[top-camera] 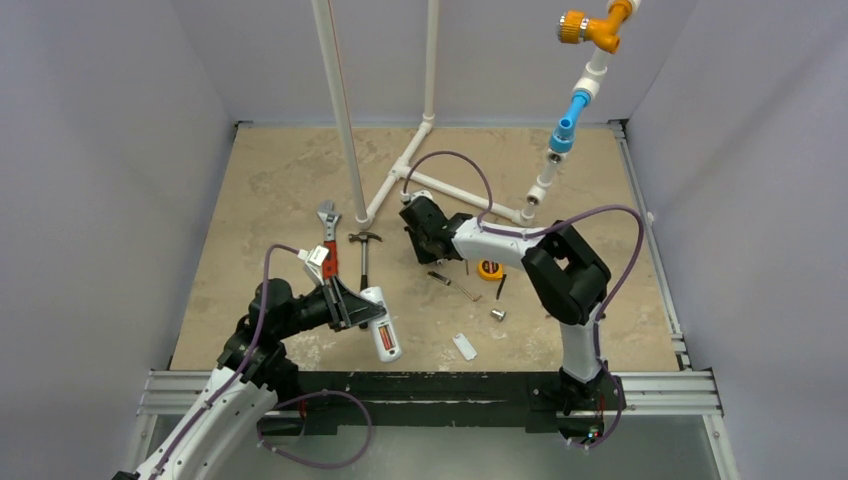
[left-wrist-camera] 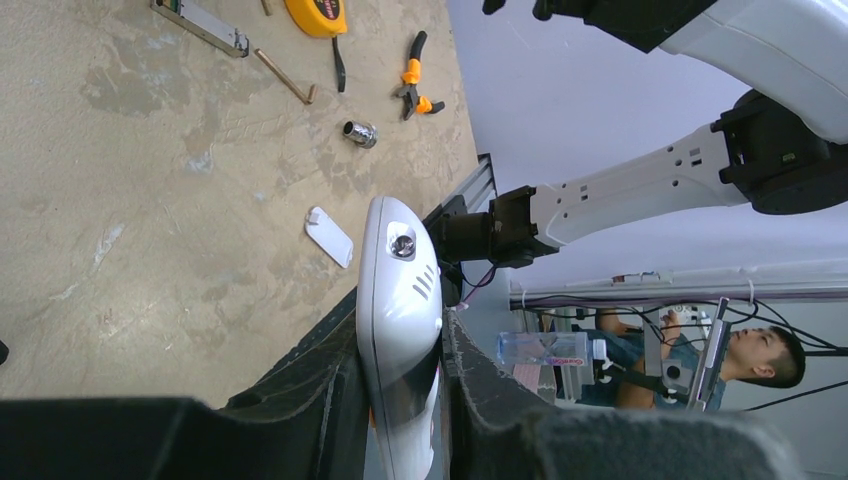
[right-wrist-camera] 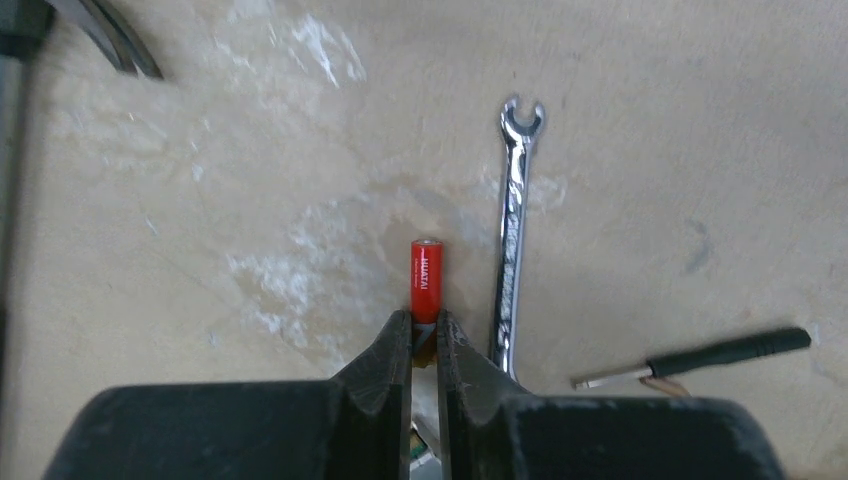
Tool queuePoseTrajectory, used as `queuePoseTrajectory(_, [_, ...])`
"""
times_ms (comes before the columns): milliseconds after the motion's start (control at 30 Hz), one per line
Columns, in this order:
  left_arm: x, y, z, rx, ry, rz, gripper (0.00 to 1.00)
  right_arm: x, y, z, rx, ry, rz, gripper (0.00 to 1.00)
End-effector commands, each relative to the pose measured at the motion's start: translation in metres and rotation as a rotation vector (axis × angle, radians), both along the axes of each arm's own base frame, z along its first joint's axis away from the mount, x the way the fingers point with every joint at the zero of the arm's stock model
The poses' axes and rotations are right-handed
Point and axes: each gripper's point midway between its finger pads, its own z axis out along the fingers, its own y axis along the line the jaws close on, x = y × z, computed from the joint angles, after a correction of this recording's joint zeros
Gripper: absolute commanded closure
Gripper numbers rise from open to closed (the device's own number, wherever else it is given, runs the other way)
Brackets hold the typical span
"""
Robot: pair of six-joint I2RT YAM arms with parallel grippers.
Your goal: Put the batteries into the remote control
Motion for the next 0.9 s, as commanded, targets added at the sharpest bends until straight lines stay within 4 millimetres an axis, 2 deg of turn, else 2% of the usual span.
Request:
queuePoseTrajectory(0, [0.002, -0.001, 0.023, -0.023, -0.089, -0.008, 1.00, -0.029, -0.020, 0.014, -0.050, 0.026, 0.062, 1.00])
queuePoseTrajectory(100, [0.003, -0.001, 0.025, -0.022, -0.103, -0.009, 1.00, -0.032, -0.020, 0.059, 0.011, -0.075, 0.091, 1.00])
queuePoseTrajectory(200, [0.003, -0.003, 0.033, -0.029, -0.148, -0.033, 1.00, -0.045, -0.021, 0.101, 0.122, -0.158, 0.131, 1.00])
queuePoseTrajectory(267, [0.002, -0.003, 0.040, -0.020, -0.190, -0.045, 1.00, -0.064, -0.022, 0.134, 0.255, -0.228, 0.187, 1.00])
queuePoseTrajectory(400, [0.000, -0.002, 0.052, -0.001, -0.284, -0.064, 1.00, -0.103, -0.029, 0.175, 0.517, -0.373, 0.262, 1.00])
queuePoseTrajectory(500, [-0.002, -0.002, 0.062, 0.007, -0.353, -0.082, 1.00, -0.134, -0.038, 0.190, 0.662, -0.445, 0.347, 1.00])
queuePoseTrajectory(567, [-0.001, -0.002, 0.066, 0.007, -0.382, -0.088, 1.00, -0.148, -0.048, 0.199, 0.711, -0.487, 0.369, 1.00])
queuePoseTrajectory(700, [0.001, -0.006, 0.073, -0.015, -0.408, -0.100, 1.00, -0.178, -0.053, 0.209, 0.778, -0.535, 0.519, 1.00])
queuePoseTrajectory(867, [0.000, -0.008, 0.089, -0.061, -0.466, -0.105, 1.00, -0.240, -0.046, 0.221, 0.841, -0.614, 0.951, 1.00])
